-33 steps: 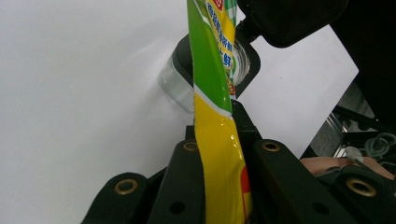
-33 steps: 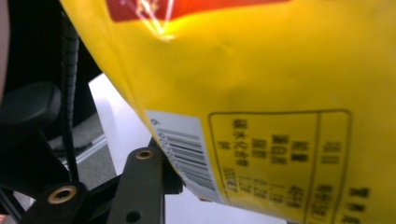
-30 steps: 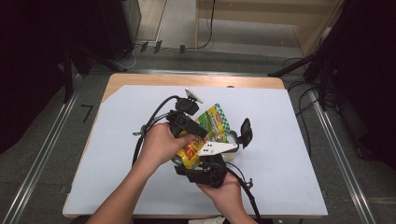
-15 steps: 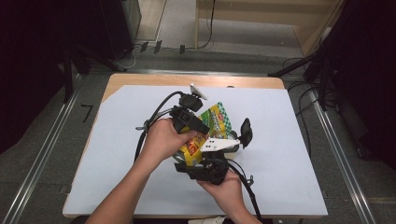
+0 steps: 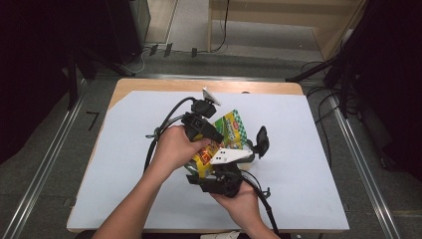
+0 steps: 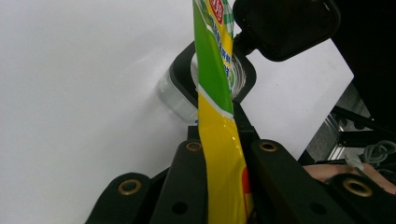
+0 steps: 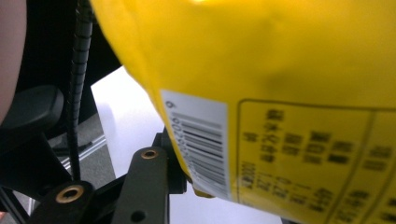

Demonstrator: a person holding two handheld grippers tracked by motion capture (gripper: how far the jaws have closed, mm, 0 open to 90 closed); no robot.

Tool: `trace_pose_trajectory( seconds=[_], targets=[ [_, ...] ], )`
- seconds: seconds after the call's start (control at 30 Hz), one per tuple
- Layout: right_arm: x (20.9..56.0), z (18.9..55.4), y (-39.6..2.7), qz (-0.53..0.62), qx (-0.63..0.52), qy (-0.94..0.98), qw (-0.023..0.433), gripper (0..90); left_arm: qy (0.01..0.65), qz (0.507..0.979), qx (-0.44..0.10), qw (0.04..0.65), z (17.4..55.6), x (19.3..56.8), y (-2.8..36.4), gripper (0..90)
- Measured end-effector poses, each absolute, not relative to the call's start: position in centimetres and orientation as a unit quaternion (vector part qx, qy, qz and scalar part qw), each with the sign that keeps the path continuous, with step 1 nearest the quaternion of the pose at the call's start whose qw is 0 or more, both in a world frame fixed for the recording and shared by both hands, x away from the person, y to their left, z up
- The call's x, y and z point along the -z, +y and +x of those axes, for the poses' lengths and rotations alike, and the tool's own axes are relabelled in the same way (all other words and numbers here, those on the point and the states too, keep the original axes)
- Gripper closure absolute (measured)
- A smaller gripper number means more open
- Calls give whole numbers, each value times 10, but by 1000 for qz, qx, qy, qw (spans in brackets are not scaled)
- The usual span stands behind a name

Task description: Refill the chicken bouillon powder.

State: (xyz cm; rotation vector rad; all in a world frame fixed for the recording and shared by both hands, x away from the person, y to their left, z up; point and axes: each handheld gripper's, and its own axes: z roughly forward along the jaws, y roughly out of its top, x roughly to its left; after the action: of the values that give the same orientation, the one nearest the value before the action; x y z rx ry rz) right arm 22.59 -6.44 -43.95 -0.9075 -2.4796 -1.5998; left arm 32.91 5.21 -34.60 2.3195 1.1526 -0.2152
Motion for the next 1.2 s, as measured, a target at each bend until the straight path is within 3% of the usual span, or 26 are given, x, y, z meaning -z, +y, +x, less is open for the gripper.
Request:
trace_pose_trajectory(
  seconds=[0.1,0.33,0.47,0.7,0.97,1.2],
  targets=[
    [440,227,-66,-297,529,-794,39,680,423,857,80,283,328,345,53,862],
    [440,228,-72,-312,548,-773,64,682,415,854,90,300,324,344,58,688],
    [440,228,-74,-315,552,-770,65,684,418,854,87,299,321,342,61,668],
    [441,228,-75,-315,558,-765,68,687,420,854,82,296,318,340,64,695],
    [441,223,-66,-296,537,-789,42,663,416,864,58,278,317,343,59,859],
    [440,222,-60,-287,524,-801,28,589,421,865,39,272,316,343,58,889]
  ],
)
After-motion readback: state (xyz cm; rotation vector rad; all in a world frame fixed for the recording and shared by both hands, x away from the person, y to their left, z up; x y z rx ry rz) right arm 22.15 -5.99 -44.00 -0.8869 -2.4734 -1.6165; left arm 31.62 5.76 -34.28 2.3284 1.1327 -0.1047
